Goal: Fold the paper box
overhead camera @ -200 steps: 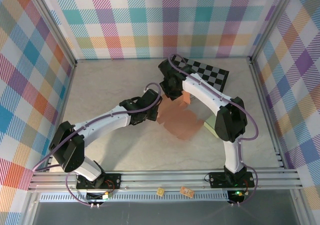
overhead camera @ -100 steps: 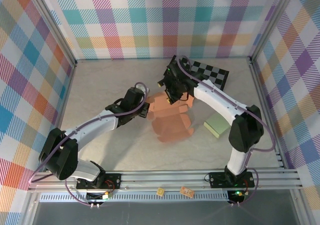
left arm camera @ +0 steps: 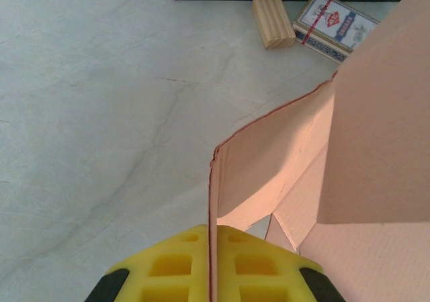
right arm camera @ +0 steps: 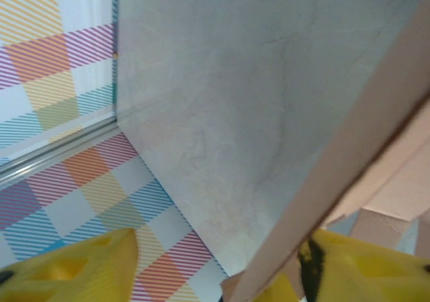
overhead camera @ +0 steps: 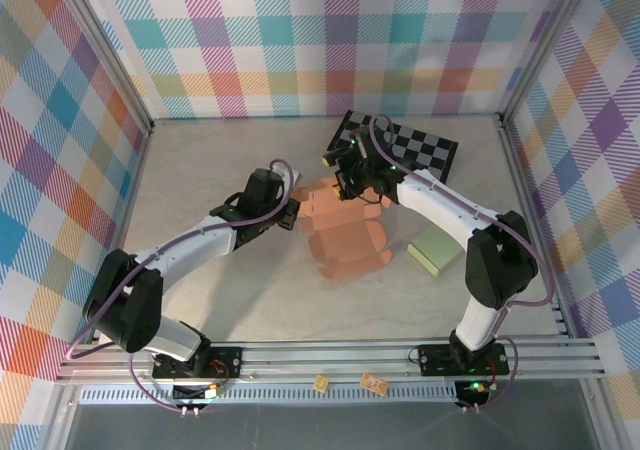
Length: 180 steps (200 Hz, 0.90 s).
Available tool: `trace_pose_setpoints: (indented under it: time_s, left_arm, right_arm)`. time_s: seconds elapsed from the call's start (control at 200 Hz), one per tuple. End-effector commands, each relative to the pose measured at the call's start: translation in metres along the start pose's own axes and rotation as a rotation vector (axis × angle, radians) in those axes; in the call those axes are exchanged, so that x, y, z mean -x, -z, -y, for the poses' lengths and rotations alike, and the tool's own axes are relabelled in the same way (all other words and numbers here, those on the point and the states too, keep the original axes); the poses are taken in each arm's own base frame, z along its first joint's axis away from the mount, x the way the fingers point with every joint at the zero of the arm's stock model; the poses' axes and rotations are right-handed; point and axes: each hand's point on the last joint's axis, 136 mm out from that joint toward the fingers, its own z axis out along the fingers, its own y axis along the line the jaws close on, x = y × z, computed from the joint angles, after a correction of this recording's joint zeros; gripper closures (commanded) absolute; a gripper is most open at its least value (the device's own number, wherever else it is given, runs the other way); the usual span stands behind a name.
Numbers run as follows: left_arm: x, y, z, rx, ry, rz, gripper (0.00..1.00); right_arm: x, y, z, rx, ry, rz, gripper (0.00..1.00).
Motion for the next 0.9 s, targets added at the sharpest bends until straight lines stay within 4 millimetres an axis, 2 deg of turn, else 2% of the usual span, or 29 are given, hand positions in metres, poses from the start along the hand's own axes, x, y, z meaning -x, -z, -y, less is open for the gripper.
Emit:
trace_pose_setpoints:
  time_s: [0.0,0.12,0.215,0.51,0.695,0.755,0.895]
  left_arm:
    - [0.007,-0.001,-0.004,-0.012,0.003,0.026,1.0]
    - [0.006,0.0,-0.005,-0.019,0.007,0.023,1.0]
    - [0.006,0.0,-0.006,-0.019,0.012,0.024,1.0]
    - [0.006,-0.003,-0.006,-0.028,0.019,0.014,1.0]
    - [0.006,-0.003,-0.011,-0.02,0.036,0.011,1.0]
    - [0.01,0.0,-0.013,-0.025,0.055,0.016,0.91]
    - [0.032,0.019,-0.008,-0.054,0.13,0.065,0.65]
  right_arm:
    - [0.006,-0.002,-0.002,0.049,-0.013,0.014,0.45]
    - [0.014,-0.006,0.004,0.082,-0.042,0.03,0.54]
    - [0.019,-0.007,0.006,0.089,-0.055,0.036,0.55]
    - [0.023,-0.015,0.008,0.12,-0.087,0.035,0.7]
    - [0.027,-0.019,0.011,0.124,-0.116,0.038,0.95]
    - [0.027,-0.019,0.009,0.127,-0.12,0.039,1.0]
    - [0.029,-0.016,0.001,0.139,-0.135,0.054,1.0]
